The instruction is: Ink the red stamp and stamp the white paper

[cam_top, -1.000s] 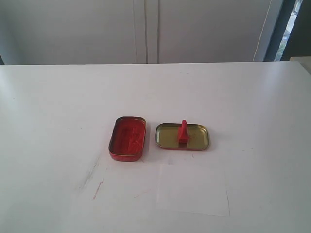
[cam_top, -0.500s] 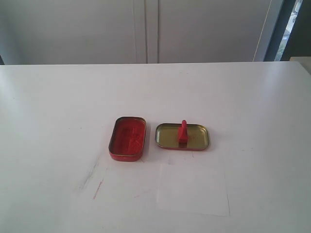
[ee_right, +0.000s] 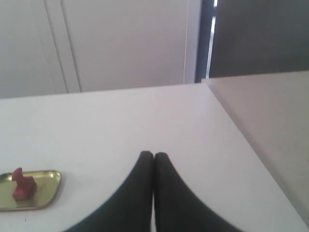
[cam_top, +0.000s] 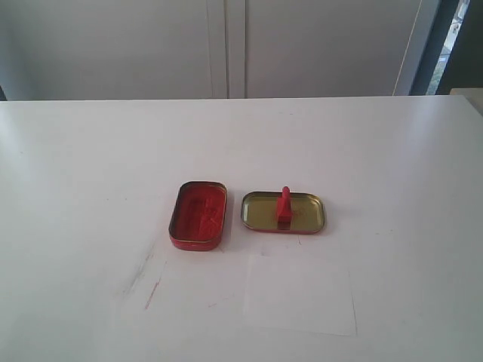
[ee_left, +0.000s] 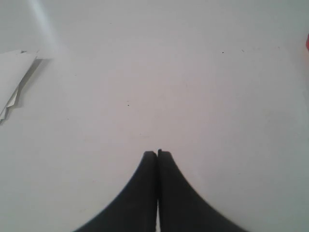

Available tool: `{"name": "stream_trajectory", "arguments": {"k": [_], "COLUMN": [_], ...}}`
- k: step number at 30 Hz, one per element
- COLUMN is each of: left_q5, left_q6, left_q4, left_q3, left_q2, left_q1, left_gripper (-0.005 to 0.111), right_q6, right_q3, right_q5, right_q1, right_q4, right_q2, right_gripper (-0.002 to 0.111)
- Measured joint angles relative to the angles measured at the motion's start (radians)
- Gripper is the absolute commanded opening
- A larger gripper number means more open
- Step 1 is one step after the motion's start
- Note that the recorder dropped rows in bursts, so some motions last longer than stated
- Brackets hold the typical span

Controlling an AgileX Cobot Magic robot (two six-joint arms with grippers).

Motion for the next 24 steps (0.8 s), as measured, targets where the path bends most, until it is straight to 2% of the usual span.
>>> {"name": "stream_trajectory", "arguments": {"k": [8,24], "left_q5": [0.000,0.000], "left_q6": [0.000,0.000], "left_q4": [0.000,0.000], "left_q3": [0.000,0.000], "left_q2": [0.000,0.000], "left_q1": [0.000,0.000], "left_gripper": [0.000,0.000], "right_q6": [0.021,0.024], "right_q3": [-0.121,-0.134], "right_q5": [0.150,0.151], "right_q1": [0.000,0.000], "right_q4": [0.000,0.000], "right_q2": [0.197,0.236], "right_gripper": [0.000,0.000]}}
